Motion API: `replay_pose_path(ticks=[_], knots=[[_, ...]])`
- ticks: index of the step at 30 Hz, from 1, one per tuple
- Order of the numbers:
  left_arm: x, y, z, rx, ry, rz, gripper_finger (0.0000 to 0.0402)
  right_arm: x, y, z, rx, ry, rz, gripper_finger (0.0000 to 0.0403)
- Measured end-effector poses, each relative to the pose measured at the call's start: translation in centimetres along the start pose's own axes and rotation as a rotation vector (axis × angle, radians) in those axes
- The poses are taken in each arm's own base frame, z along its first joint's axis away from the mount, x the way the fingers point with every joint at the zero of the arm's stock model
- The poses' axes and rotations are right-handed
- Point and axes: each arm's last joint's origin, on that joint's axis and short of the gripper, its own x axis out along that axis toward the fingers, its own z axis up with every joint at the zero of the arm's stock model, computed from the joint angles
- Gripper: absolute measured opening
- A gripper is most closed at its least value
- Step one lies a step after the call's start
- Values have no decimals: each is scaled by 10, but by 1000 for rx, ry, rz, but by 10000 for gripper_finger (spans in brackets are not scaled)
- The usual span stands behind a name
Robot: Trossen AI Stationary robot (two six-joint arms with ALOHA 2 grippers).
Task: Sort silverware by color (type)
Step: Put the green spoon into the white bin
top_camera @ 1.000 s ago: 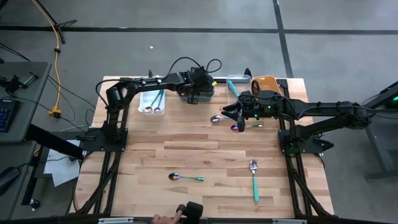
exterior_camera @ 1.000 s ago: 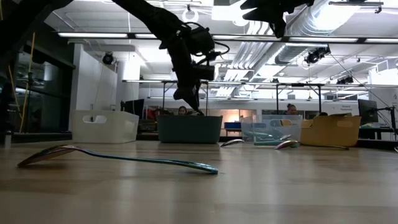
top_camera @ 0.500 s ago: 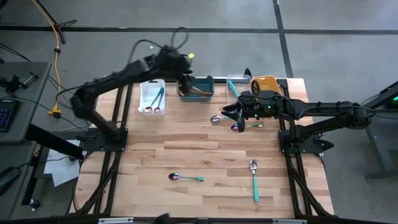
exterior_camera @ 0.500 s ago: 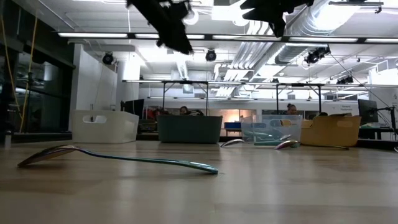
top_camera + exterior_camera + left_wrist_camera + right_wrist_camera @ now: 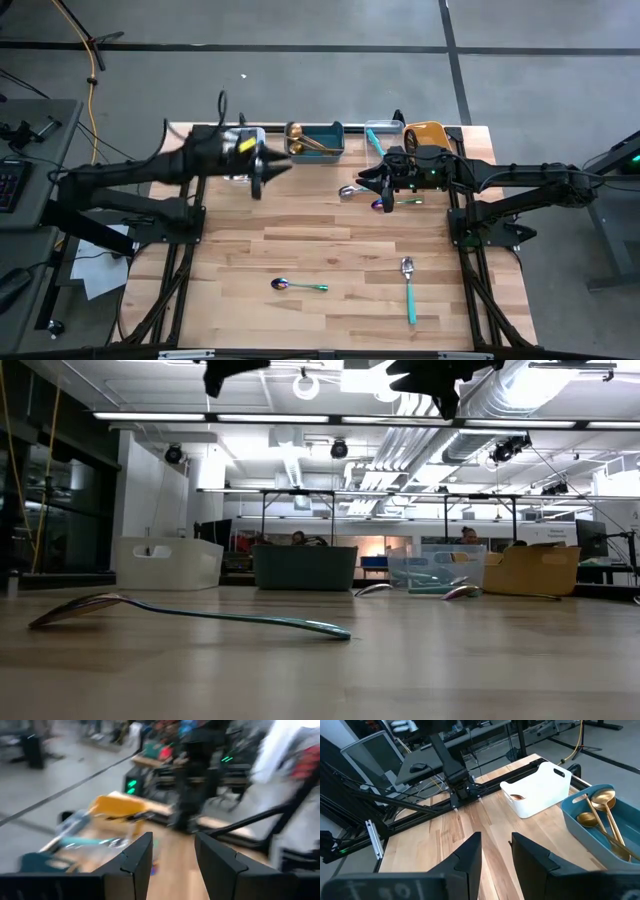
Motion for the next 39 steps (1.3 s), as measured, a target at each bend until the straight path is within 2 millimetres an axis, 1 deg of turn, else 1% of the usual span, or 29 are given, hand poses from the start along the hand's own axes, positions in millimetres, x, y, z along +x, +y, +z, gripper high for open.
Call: replay_pose_path(ticks=[2,5,7,10,39], knots=[[-5,-9,-12,-9,-45,-50,140,0,0,0,0,0,0,101],[-9,-18,-27,-7,-64,-80,141,0,0,0,1,0,0,101],[-10,-21,-34,-10,-49,-81,140,0,0,0,-5,0,0,101],[-10,-23,-39,-19,-36,-80,140,0,0,0,-1,0,0,101],[-8,-23,-40,-17,-25,-83,141,0,0,0,-1,0,0,101]])
